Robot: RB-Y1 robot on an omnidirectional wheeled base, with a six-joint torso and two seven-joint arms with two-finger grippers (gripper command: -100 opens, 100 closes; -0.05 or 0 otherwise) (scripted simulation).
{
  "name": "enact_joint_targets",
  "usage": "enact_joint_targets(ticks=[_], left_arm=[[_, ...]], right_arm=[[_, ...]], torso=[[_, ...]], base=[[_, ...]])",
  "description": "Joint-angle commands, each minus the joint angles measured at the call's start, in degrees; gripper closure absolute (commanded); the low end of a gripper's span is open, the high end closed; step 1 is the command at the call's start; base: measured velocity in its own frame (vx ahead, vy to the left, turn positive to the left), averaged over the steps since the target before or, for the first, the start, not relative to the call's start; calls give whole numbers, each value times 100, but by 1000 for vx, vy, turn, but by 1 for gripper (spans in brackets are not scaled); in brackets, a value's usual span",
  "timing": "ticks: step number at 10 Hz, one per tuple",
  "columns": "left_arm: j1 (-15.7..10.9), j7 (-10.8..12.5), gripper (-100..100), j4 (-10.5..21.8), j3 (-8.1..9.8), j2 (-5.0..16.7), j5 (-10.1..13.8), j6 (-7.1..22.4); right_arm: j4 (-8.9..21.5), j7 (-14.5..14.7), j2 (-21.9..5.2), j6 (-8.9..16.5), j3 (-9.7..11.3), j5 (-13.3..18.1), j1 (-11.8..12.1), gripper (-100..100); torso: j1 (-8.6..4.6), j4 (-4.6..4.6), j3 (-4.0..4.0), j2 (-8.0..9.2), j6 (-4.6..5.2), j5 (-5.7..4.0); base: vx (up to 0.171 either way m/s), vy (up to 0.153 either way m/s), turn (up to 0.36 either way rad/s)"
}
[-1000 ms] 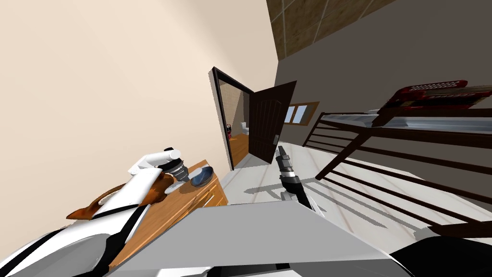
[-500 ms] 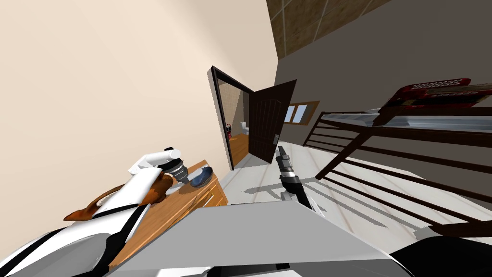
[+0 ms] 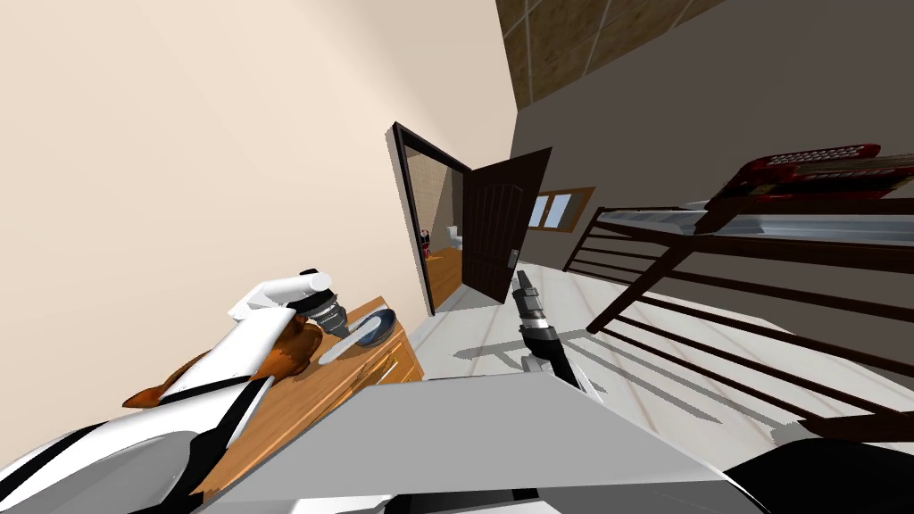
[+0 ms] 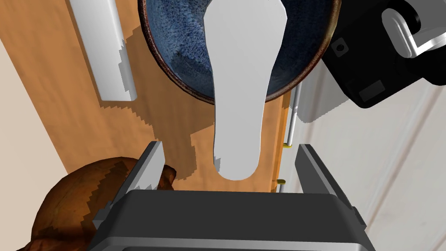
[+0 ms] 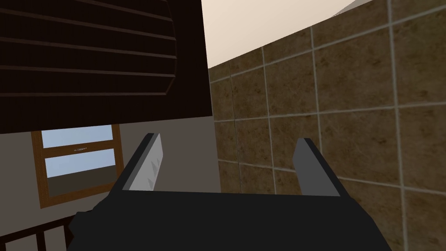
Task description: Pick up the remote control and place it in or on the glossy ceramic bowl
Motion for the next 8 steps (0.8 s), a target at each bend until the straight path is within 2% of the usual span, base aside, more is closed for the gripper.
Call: enact_joint_targets(ticks=[1, 4, 5, 6, 8], left_arm=[[22, 105, -100, -171, 35, 87, 123, 155], [-15, 278, -100, -424, 89, 314, 383, 453], [-13, 225, -100, -353, 85, 288, 338, 387], [-17, 231, 0, -355, 87, 298, 347, 406], [-17, 230, 0, -355, 87, 297, 346, 404]], right_arm=[[0, 0, 0, 0, 0, 0, 0, 0], [0, 0, 0, 0, 0, 0, 0, 0], [0, 0, 0, 0, 0, 0, 0, 0], [0, 0, 0, 0, 0, 0, 0, 0], [0, 0, 0, 0, 0, 0, 0, 0]], torso=[[0, 0, 0, 0, 0, 0], [-1, 0, 1, 2, 0, 0], [-1, 0, 0, 1, 0, 0], [-1, -1, -1, -1, 1, 1], [-2, -1, -2, -3, 1, 1]], base=[[-8, 5, 9], [-8, 4, 9], [0, 0, 0], [0, 0, 0], [0, 0, 0]])
